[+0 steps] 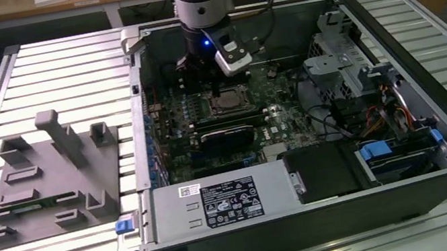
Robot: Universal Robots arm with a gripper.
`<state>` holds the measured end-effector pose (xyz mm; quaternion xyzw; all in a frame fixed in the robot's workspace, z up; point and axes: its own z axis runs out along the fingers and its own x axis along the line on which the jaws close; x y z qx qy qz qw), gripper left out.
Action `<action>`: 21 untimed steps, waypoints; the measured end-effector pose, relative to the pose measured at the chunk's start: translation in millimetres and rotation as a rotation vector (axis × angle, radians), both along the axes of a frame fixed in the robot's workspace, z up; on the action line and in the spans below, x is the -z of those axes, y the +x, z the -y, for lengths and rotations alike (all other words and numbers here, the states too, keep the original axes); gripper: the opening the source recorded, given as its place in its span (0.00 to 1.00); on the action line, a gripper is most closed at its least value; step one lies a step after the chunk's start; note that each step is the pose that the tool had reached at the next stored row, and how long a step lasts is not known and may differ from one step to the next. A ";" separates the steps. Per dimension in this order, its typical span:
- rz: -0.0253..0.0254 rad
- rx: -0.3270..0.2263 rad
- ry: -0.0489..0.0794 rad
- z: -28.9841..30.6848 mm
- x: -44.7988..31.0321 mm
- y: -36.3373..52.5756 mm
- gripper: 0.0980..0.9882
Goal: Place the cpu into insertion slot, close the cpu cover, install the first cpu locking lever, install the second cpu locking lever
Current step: 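Install the first cpu locking lever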
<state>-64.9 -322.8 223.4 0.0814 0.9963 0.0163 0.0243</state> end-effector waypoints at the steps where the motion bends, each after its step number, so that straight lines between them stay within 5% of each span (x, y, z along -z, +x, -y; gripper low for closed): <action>1: 0.0001 0.000 0.000 0.0 0.0 -3.5 0.01; 10: 0.0010 0.000 0.000 0.0 0.0 -31.4 0.01; 13: 0.0009 0.000 0.003 0.0 0.0 -34.3 0.01; 17: 0.0010 0.000 0.026 0.0 -0.3 -36.2 0.01; 21: 0.0013 0.000 0.027 0.0 -7.5 -36.5 0.01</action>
